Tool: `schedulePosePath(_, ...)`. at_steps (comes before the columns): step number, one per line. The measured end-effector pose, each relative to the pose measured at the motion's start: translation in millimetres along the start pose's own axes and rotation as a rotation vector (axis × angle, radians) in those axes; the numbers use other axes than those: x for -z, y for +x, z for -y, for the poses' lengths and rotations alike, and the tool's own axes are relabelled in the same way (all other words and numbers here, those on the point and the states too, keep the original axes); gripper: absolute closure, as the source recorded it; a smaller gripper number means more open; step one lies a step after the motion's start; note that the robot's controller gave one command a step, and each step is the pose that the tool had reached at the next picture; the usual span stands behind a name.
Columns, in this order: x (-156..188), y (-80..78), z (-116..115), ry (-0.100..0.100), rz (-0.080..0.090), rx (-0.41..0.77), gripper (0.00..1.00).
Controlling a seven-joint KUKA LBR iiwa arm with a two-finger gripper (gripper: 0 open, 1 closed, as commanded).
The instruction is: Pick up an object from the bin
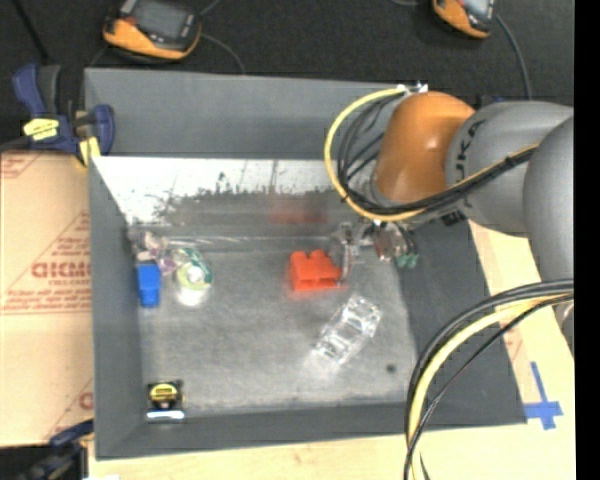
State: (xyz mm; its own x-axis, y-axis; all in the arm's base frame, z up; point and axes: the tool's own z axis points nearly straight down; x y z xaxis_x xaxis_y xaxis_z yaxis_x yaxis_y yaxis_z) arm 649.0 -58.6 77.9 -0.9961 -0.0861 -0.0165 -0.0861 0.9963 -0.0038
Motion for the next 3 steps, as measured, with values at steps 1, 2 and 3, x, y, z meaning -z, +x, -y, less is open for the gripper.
schedulePosePath(1,-5,3.2,-1,-0.002,-0.01,0.001,0.0)
schedulePosePath(2,-5,3.3,-1,-0.002,-0.01,0.002,1.0)
schedulePosePath(3,188,-7.4,-27,-0.002,-0.002,-0.027,1.0)
